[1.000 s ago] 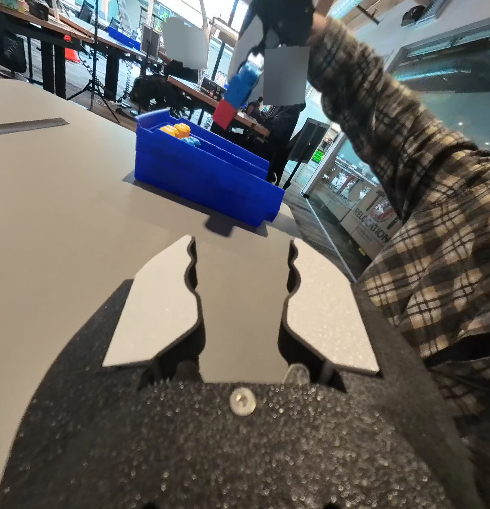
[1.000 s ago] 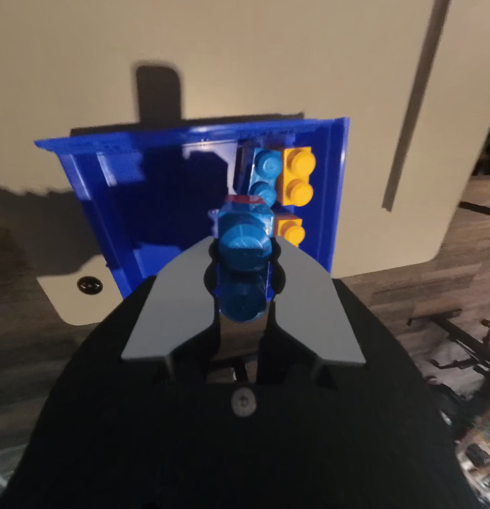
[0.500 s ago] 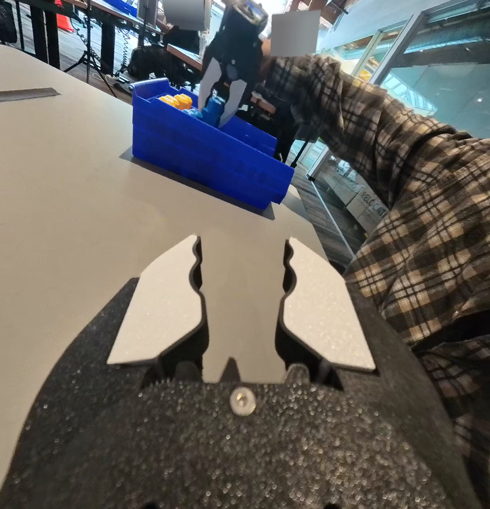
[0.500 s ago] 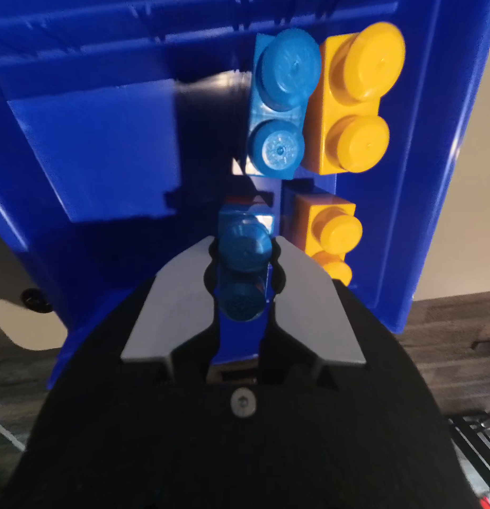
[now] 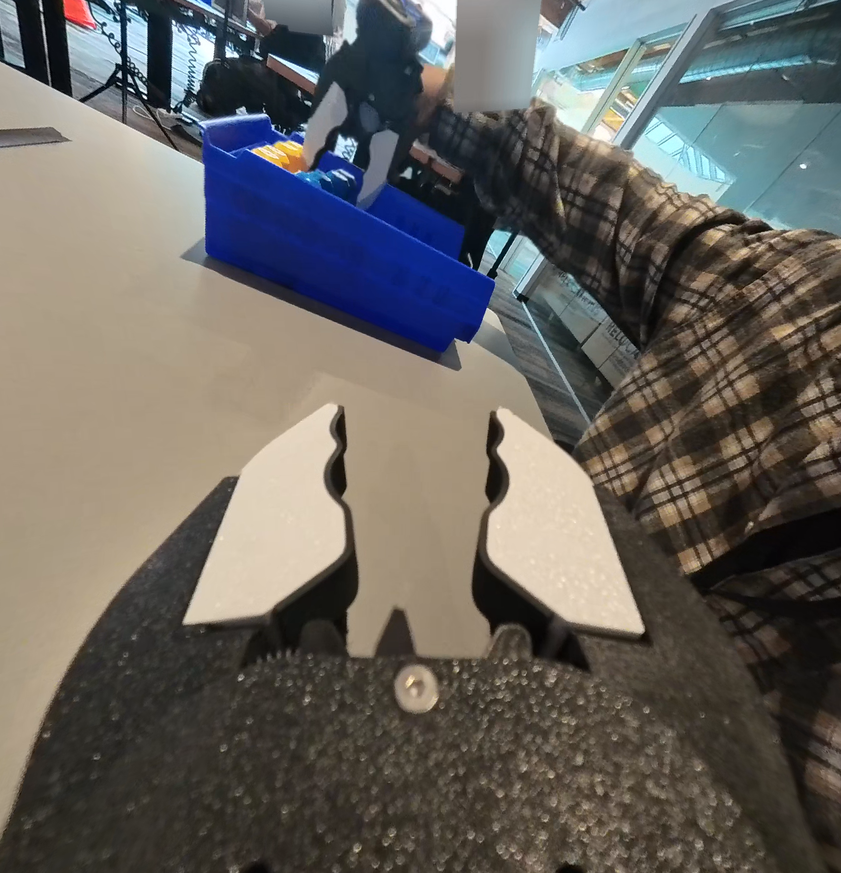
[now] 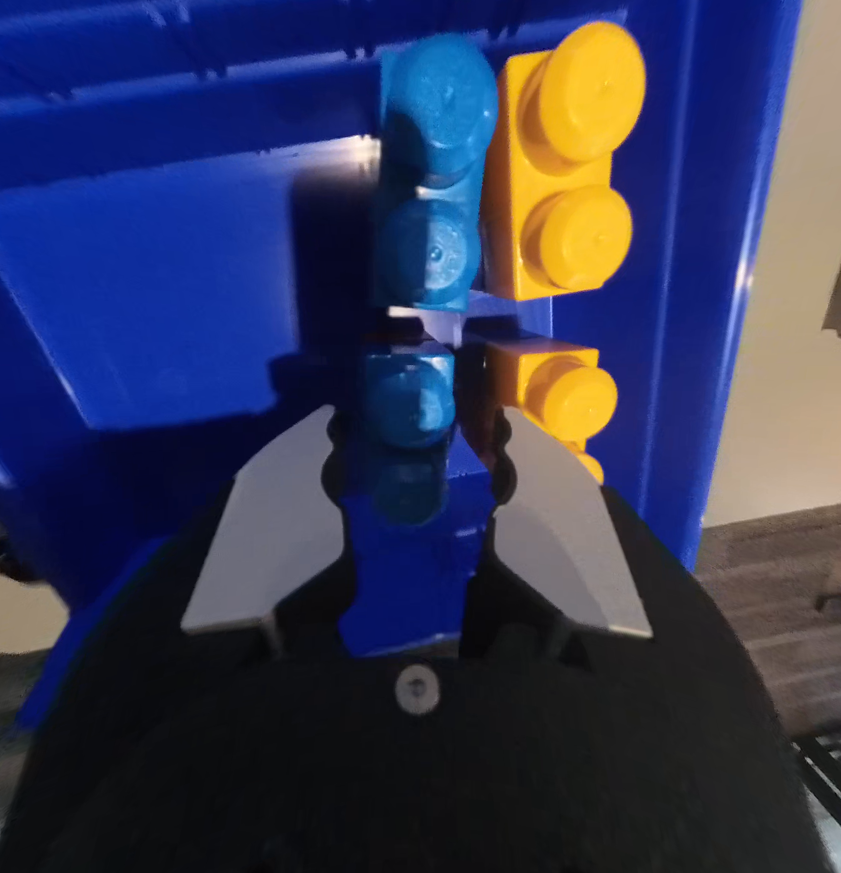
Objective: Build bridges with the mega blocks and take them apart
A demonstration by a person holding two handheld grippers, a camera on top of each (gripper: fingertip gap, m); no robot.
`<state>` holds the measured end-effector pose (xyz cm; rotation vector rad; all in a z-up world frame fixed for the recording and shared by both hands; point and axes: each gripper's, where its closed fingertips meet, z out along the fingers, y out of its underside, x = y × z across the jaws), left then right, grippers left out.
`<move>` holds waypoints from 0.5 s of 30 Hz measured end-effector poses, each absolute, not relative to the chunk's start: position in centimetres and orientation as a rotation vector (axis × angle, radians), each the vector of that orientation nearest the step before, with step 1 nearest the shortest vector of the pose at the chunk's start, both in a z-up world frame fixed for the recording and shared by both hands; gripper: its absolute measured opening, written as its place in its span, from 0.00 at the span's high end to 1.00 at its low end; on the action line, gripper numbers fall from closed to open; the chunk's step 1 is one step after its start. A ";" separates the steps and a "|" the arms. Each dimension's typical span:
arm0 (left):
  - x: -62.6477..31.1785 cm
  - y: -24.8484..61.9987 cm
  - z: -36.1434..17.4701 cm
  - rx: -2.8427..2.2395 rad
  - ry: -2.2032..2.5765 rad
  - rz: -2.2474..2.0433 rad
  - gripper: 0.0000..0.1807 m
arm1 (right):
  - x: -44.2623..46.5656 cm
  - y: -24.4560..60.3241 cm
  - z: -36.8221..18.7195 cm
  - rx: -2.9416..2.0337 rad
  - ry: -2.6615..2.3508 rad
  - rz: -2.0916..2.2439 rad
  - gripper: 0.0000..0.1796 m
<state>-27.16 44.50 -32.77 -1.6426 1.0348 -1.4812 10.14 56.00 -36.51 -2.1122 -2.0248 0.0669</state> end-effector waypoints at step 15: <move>-27.8 44.7 -31.7 -1.616 1.019 -1.438 0.68 | -11.0 48.1 -16.1 -1.568 -1.200 0.415 0.51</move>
